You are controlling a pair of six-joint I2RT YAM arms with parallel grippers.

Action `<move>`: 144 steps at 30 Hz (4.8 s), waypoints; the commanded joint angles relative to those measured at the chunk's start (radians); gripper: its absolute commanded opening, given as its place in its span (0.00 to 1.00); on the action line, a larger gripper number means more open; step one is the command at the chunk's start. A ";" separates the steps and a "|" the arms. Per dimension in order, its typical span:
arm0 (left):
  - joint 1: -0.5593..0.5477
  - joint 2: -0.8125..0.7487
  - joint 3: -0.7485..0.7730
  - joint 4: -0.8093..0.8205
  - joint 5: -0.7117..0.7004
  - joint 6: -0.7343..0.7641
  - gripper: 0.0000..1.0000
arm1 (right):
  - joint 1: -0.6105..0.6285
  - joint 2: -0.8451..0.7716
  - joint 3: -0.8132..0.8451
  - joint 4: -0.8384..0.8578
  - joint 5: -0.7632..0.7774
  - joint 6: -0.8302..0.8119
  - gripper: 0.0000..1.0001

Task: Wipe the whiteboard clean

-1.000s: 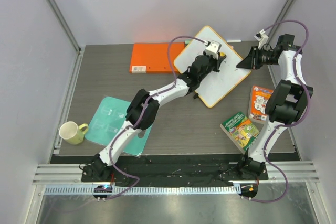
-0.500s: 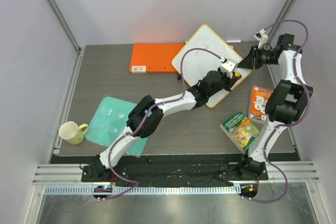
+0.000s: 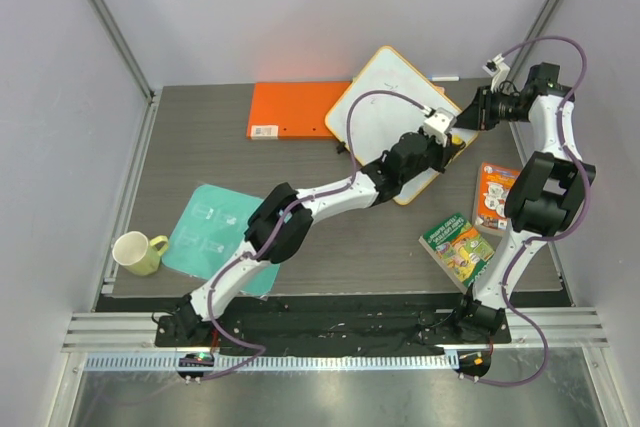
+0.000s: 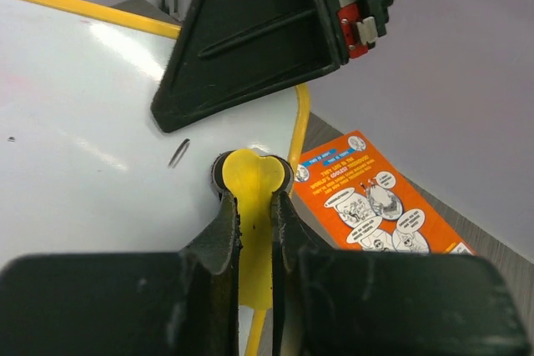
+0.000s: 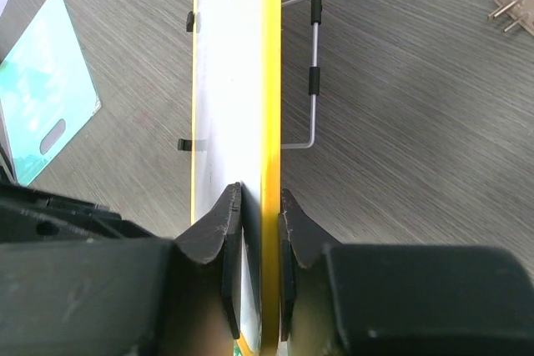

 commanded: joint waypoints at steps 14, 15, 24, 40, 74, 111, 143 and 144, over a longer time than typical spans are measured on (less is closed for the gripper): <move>0.262 0.085 0.073 -0.157 -0.144 -0.007 0.00 | 0.035 -0.009 0.019 -0.016 0.042 -0.106 0.01; 0.271 0.105 0.100 -0.164 -0.141 -0.022 0.00 | 0.034 -0.009 0.017 -0.016 0.041 -0.108 0.01; 0.368 0.170 0.191 -0.152 -0.093 -0.152 0.00 | 0.031 -0.014 0.007 -0.025 0.045 -0.128 0.01; 0.247 0.150 0.301 -0.115 0.056 -0.035 0.00 | 0.031 -0.009 0.005 -0.026 0.041 -0.128 0.01; 0.411 0.156 0.171 -0.126 0.039 -0.264 0.00 | 0.029 -0.011 0.002 -0.031 0.036 -0.131 0.01; 0.277 0.225 0.289 -0.127 -0.133 -0.168 0.00 | 0.028 -0.055 -0.010 -0.074 0.042 -0.178 0.01; 0.238 0.148 0.287 -0.174 0.002 -0.136 0.00 | 0.029 -0.066 -0.016 -0.080 0.038 -0.177 0.01; 0.238 0.170 0.310 -0.198 -0.010 -0.133 0.00 | 0.031 -0.065 -0.015 -0.080 0.039 -0.177 0.01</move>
